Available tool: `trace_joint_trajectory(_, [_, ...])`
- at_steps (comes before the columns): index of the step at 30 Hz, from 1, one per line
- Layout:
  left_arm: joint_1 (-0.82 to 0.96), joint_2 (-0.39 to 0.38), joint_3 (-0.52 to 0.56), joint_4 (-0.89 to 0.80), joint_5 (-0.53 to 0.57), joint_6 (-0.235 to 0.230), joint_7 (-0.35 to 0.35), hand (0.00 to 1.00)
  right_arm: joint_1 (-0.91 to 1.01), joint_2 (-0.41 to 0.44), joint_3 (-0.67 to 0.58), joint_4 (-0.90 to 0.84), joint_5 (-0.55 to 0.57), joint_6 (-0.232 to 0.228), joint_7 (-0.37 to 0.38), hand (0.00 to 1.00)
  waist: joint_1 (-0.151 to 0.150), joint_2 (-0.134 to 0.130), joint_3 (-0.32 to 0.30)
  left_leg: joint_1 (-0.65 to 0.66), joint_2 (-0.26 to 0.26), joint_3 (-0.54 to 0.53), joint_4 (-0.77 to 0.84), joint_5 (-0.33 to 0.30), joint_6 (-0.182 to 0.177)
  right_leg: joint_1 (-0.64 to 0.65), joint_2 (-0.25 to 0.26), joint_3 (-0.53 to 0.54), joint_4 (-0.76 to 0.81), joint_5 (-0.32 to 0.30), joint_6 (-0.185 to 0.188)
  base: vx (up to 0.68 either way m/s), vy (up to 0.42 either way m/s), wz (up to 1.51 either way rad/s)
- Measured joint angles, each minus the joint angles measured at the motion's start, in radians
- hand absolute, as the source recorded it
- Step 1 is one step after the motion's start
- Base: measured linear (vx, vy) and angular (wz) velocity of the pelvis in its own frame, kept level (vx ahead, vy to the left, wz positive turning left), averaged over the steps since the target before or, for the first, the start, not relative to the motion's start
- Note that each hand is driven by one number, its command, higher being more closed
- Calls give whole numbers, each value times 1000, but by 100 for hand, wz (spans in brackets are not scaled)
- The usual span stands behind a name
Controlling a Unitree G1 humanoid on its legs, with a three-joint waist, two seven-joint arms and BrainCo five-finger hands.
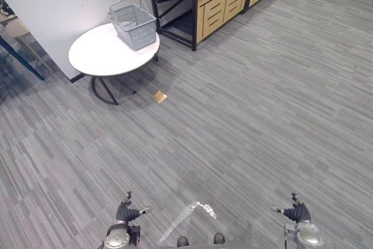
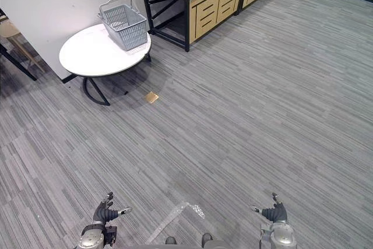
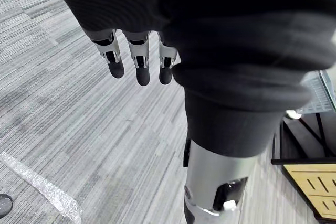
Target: Pick vegetable in the basket
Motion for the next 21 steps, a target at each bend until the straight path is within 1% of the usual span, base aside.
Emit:
trace_joint_trajectory(3, [3, 0, 4, -10, -1, 0, 1, 0, -1, 0, 0, 0, 0, 0, -1, 0, -1, 4, 5, -3, 0, -5, 3, -11, 2, 0, 0, 0, 0, -9, 2, 0, 0, 0])
trace_joint_trajectory(5, [7, -3, 26, -17, -3, 1, 1, 0, 0, 0, 0, 0, 1, 1, -2, 0, -1, 2, 7, -7, -1, -7, 19, -35, 9, -1, -2, 0, 8, -36, 2, -50, -25, 0])
trace_joint_trajectory(7, [15, -7, 38, -17, -6, 1, 3, 0, 1, 0, 0, -1, 3, 1, -3, 0, -2, 3, 7, -7, -1, -12, 23, -35, 9, -2, -2, -4, 18, -41, 2, -63, -25, 5])
trace_joint_trajectory(12, [30, -27, 41, -16, -37, 5, 3, 0, 13, 1, -1, -5, 14, 3, -8, 0, -3, 5, 6, -13, 1, -30, 18, -35, 9, -4, -2, -29, 20, -41, 2, -58, -23, 12])
trace_joint_trajectory(14, [46, -39, 48, -16, -59, 7, 3, 0, 18, 7, -3, -45, 24, 6, -22, 0, -3, 5, 7, -20, 1, -32, 18, -34, 9, -9, -2, -33, 19, -41, 2, -5, -2, 3])
trace_joint_trajectory(18, [57, -53, 66, -17, -89, 8, 7, 0, 17, 20, -5, -105, 32, 5, -23, 0, -1, 0, 7, -35, -1, -45, 25, -35, 9, -14, -4, -50, 14, -44, 2, 55, 4, 11])
trace_joint_trajectory(20, [57, -52, 72, -20, -89, 8, 19, 0, 4, 29, -5, -125, 31, 5, -23, 0, 0, -3, 9, -52, -3, -50, 33, -35, 9, -24, -7, -54, 13, -45, 4, 79, 13, 13])
trace_joint_trajectory(21, [56, -52, 79, -25, -90, 8, 20, 0, -2, 36, -4, -133, 31, 5, -23, 0, 0, -8, 17, -61, -4, -49, 49, -45, 8, -24, -8, -55, 12, -46, 6, 77, 22, 4])
